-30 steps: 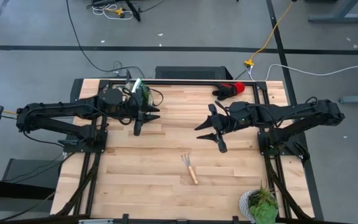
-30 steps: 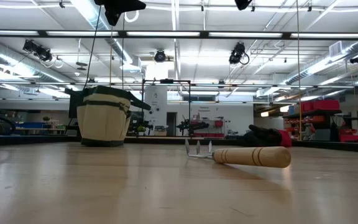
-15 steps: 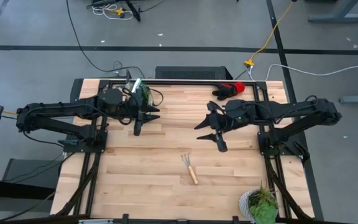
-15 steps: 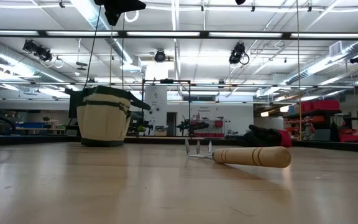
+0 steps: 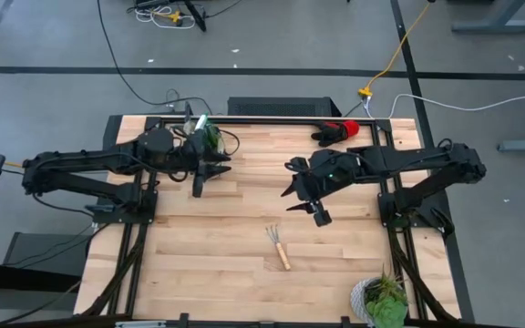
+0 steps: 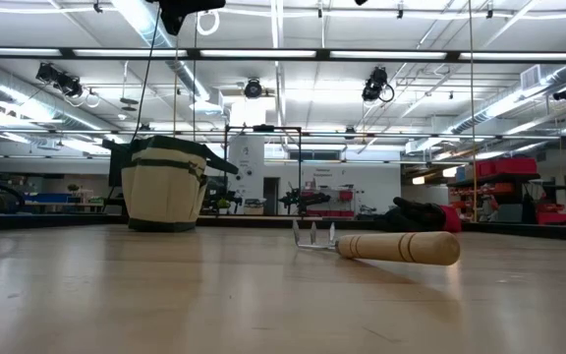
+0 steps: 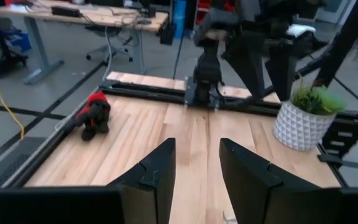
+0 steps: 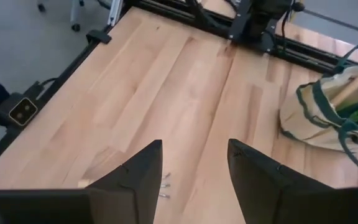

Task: Pick & Place Garden tools in Gardening bag
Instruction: Put the brown hand rake into the gardening bag

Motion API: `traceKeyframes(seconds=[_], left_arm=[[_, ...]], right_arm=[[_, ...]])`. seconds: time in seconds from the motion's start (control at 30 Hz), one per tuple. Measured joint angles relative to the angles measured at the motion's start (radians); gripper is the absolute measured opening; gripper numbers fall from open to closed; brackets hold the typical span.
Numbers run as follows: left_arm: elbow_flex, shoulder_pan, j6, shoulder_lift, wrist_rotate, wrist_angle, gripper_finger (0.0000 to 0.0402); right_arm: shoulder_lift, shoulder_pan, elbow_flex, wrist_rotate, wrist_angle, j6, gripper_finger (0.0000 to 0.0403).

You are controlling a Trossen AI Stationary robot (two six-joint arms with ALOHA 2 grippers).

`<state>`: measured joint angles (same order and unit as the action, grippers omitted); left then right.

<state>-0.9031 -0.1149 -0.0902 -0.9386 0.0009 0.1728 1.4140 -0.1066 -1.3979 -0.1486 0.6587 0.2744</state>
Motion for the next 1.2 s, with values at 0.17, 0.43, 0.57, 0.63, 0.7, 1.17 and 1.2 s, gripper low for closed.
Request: traceKeyframes(seconds=[0.17,0.43,0.57,0.63,0.7,1.17,1.2], left_arm=[[0.000,0.000,0.000,0.016,-0.010,0.006,0.0131],[0.000,0.000,0.000,0.019,-0.016,0.021,0.0131],[0.000,0.000,-0.003,0.019,-0.016,0.022,0.0131],[0.000,0.000,-0.003,0.019,-0.016,0.022,0.0131],[0.000,0.000,-0.003,0.019,-0.016,0.024,0.0131],[0.000,0.001,-0.004,0.019,-0.016,0.036,0.0131],[0.000,0.000,-0.004,0.019,-0.016,0.036,0.0131]], right_arm=[[0.006,-0.001,0.000,-0.001,0.013,0.017,0.0185],[0.018,-0.029,0.000,-0.001,0.046,0.090,0.0185],[0.050,-0.030,0.000,-0.001,0.082,0.082,0.0185],[0.068,-0.034,0.000,0.000,0.095,0.087,0.0185],[0.083,-0.040,0.000,-0.001,0.097,0.104,0.0185],[0.198,-0.088,0.000,-0.002,0.145,0.203,0.0185],[0.205,-0.091,0.000,-0.002,0.148,0.195,0.0185]])
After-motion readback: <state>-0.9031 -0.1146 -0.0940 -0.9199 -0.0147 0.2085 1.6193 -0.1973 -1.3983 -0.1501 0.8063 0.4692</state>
